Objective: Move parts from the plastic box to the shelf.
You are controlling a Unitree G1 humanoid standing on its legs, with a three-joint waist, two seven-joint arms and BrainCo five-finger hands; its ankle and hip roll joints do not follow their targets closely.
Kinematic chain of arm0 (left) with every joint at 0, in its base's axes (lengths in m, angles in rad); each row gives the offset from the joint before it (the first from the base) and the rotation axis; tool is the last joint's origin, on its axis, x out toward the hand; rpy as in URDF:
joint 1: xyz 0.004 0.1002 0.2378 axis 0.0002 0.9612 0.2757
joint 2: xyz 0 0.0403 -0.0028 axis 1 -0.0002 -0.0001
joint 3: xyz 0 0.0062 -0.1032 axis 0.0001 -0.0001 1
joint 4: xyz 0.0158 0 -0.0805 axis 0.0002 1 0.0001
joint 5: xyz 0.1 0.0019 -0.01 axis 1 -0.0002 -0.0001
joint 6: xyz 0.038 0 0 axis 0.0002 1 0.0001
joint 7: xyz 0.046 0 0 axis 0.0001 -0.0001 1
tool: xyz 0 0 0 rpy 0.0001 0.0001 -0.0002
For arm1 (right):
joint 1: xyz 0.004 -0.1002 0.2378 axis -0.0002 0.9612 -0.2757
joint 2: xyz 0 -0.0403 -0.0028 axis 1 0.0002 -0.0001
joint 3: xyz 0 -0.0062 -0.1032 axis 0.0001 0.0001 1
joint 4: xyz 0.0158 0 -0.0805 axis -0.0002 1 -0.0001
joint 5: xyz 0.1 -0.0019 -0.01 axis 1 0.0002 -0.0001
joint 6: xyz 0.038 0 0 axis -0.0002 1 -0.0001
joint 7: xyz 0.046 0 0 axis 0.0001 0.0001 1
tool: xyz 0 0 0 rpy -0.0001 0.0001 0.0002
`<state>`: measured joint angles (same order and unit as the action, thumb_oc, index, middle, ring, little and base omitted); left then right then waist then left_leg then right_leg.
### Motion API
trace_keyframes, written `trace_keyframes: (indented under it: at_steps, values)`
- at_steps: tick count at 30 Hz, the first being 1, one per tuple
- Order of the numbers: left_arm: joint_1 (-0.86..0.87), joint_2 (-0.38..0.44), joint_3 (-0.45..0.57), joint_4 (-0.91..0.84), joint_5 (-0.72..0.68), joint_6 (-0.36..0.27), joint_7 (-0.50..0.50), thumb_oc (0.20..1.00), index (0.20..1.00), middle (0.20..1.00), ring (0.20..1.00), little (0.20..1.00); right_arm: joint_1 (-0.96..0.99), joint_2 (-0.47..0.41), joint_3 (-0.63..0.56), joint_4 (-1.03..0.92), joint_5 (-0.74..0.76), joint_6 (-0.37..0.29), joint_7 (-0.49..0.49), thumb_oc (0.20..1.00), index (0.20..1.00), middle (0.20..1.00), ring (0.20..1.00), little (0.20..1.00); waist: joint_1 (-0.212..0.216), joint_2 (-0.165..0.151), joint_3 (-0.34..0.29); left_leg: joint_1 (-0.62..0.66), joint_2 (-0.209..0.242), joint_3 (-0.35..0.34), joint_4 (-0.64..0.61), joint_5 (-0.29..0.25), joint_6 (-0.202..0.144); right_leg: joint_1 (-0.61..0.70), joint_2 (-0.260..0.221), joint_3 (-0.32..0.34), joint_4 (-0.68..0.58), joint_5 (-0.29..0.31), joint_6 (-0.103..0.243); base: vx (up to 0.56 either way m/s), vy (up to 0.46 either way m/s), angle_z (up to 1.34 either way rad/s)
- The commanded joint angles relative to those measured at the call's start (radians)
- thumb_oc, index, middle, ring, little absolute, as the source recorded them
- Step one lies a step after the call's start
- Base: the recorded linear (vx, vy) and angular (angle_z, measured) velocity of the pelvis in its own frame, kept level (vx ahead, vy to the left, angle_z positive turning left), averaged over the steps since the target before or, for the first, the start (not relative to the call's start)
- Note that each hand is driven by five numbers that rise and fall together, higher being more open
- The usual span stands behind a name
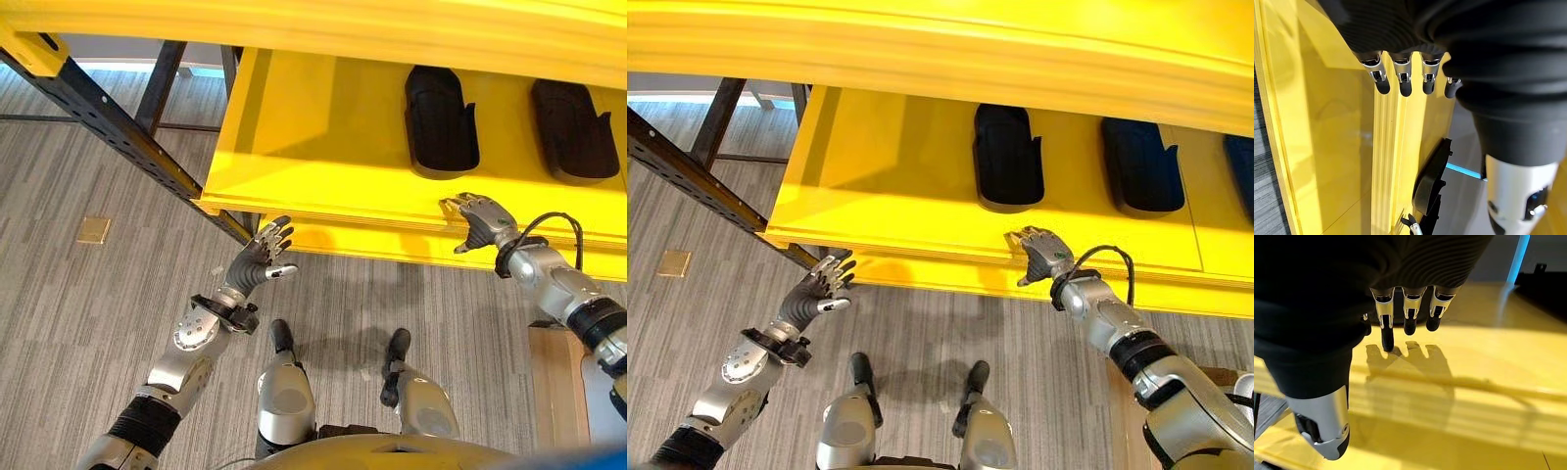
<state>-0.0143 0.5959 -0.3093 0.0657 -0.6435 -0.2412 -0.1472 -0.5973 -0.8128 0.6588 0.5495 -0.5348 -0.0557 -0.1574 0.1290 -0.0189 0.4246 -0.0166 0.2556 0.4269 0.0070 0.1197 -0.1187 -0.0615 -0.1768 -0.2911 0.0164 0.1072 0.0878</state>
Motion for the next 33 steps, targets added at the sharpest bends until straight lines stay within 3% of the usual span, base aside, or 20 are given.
trace_keyframes:
  at_steps: [1, 10, 13, 15, 33]
  values:
    - [-0.033, -0.017, -0.016, -0.026, 0.015, -0.023, -0.024, 1.000, 1.000, 1.000, 1.000, 1.000, -0.091, 0.001, 0.043, 0.064, -0.028, 0.029, 0.016, 1.000, 1.000, 1.000, 1.000, 1.000, 0.033, 0.020, -0.004, -0.040, 0.020, -0.084, 0.091, -0.064, -0.012, -0.023, -0.054, -0.046, 0.196, -0.156, 0.067, 0.00, 0.000, 0.00]
    - [-0.044, -0.035, -0.028, -0.008, 0.044, -0.018, -0.012, 1.000, 1.000, 1.000, 1.000, 1.000, -0.203, 0.017, 0.088, 0.117, -0.022, 0.009, 0.056, 1.000, 1.000, 1.000, 1.000, 1.000, 0.048, 0.044, 0.001, -0.053, 0.016, -0.093, 0.096, -0.062, -0.015, -0.042, -0.066, -0.055, 0.222, -0.163, 0.064, 0.01, 0.008, 0.00]
    - [-0.040, -0.038, -0.028, -0.002, 0.038, -0.018, -0.017, 1.000, 1.000, 1.000, 1.000, 1.000, -0.211, 0.034, 0.087, 0.127, -0.015, 0.032, 0.074, 1.000, 1.000, 1.000, 1.000, 1.000, 0.050, 0.048, -0.001, -0.053, 0.013, -0.097, 0.100, -0.066, -0.014, -0.042, -0.069, -0.055, 0.229, -0.167, 0.062, 0.04, 0.010, 0.01]
    - [-0.030, -0.043, -0.026, 0.003, 0.039, -0.024, -0.025, 1.000, 1.000, 1.000, 1.000, 1.000, -0.206, 0.053, 0.074, 0.148, 0.093, 0.072, 0.099, 1.000, 1.000, 1.000, 1.000, 1.000, 0.051, 0.052, -0.003, -0.051, 0.013, -0.097, 0.098, -0.064, -0.014, -0.043, -0.071, -0.056, 0.234, -0.167, 0.060, 0.05, 0.010, 0.01]
    - [-0.061, -0.058, -0.065, -0.001, 0.032, -0.006, 0.006, 1.000, 1.000, 1.000, 1.000, 1.000, -0.272, 0.126, -0.023, 0.237, 0.128, 0.110, 0.054, 1.000, 1.000, 1.000, 1.000, 1.000, 0.047, 0.070, -0.005, -0.055, 0.008, -0.105, 0.109, -0.066, -0.011, -0.051, -0.071, -0.054, 0.254, -0.170, 0.050, 0.00, 0.001, 0.00]
